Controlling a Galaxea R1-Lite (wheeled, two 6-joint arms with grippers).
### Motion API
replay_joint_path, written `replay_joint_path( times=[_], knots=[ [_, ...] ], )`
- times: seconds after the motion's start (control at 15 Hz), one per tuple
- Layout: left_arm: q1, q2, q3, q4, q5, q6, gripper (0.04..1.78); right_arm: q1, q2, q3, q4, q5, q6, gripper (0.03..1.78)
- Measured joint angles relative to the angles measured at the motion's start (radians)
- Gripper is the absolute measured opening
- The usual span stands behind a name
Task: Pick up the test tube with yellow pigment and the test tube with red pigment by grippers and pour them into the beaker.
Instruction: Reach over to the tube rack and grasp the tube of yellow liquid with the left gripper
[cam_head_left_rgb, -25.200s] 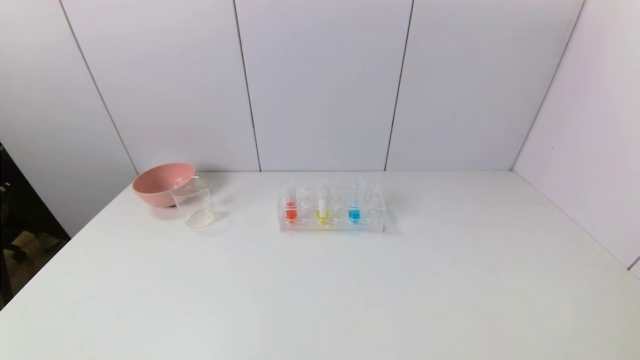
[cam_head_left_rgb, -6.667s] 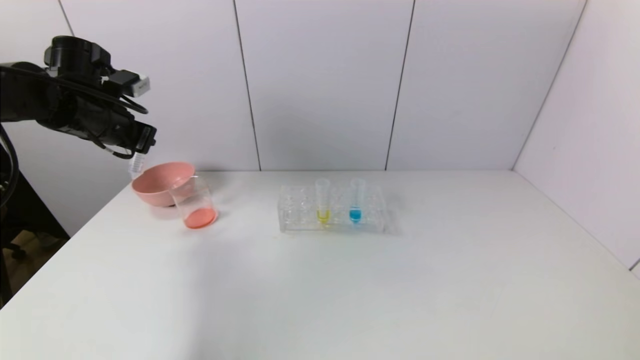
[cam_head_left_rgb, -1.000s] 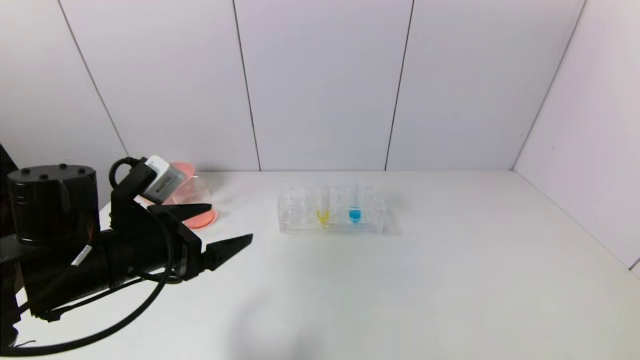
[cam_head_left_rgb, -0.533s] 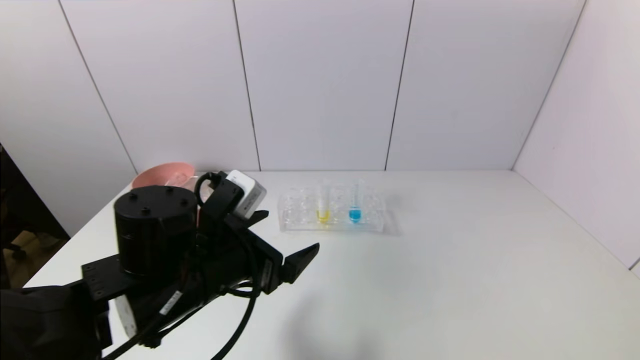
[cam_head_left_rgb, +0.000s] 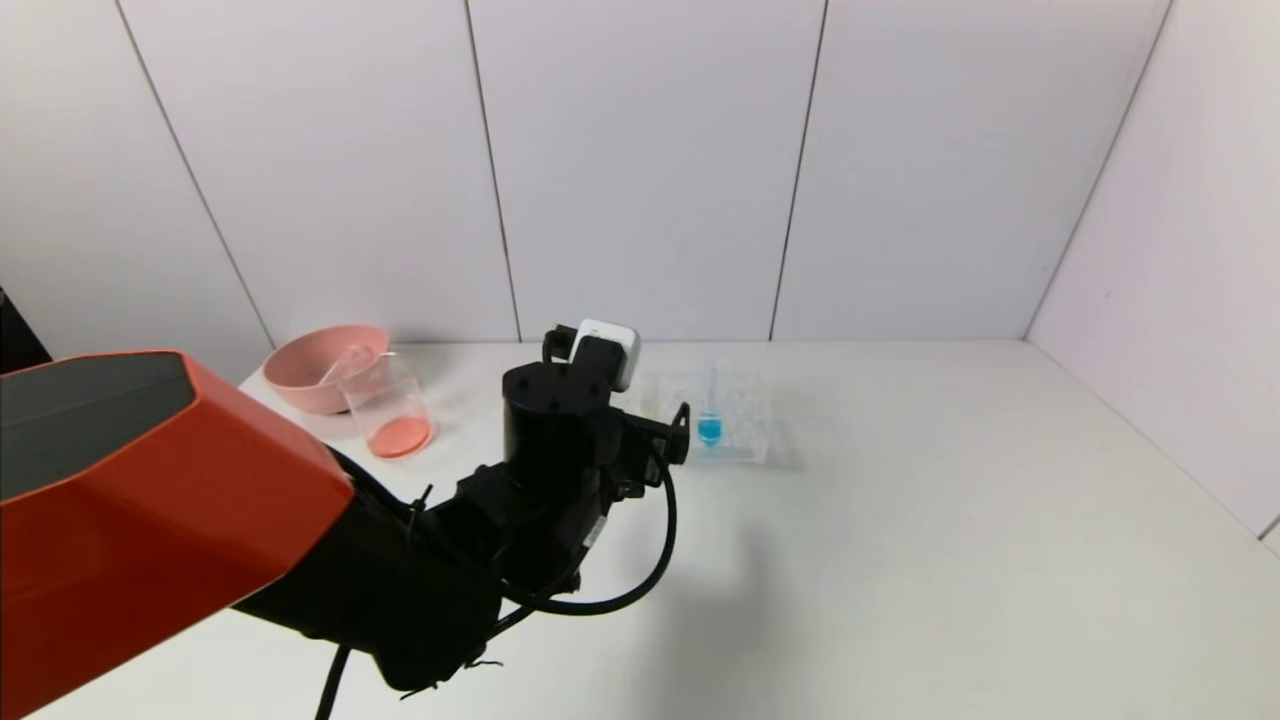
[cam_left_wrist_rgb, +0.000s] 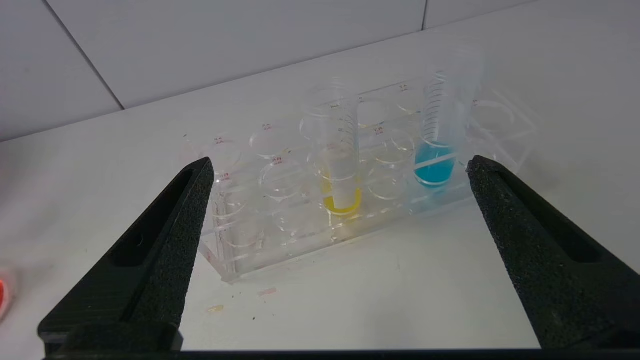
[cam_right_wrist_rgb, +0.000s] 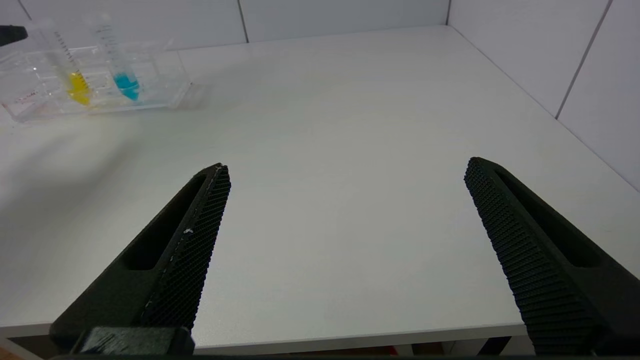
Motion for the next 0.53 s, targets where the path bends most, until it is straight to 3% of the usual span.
replay_joint_path(
  times=[0.27, 0.53],
  knots=[
    [0.000, 0.129, -0.165, 0.004, 0.104, 0.006, 1.76, 0.000, 0.000, 0.000, 0.000, 0.000, 0.000, 1.71],
    [0.008, 0.209, -0.264, 0.012, 0.117, 0.009, 1.76, 0.000, 0.000, 0.000, 0.000, 0.000, 0.000, 1.71]
  ],
)
